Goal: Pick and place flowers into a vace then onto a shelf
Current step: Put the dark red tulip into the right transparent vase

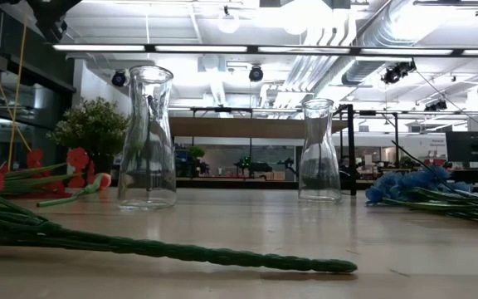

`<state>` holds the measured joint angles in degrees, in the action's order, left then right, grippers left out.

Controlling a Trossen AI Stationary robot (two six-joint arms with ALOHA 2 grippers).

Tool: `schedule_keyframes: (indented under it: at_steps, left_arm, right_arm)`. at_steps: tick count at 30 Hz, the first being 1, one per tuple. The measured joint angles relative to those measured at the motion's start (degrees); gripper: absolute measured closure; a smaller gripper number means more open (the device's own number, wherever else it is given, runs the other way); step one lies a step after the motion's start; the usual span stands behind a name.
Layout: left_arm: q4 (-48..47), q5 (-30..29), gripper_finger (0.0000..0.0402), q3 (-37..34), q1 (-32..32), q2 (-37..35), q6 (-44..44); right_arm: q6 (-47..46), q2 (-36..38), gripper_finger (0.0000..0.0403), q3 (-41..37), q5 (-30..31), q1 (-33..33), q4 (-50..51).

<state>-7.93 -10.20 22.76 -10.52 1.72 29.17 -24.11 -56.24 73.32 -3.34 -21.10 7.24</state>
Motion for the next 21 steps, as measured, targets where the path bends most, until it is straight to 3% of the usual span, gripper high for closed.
schedule_keyframes:
  at_steps: [14, 21]
  left_arm:
    - [-5.3, 0.2, 0.0043, 0.0, 0.0, 0.0, 4.0]
    - [-5.7, 0.2, 0.0043, 0.0, 0.0, 0.0, 4.3]
  right_arm:
    - [10.5, -1.0, 0.0400, -2.3, 10.0, 12.6, 2.7]
    - [13.1, 0.6, 0.0395, -10.1, 15.6, 17.6, -5.8]
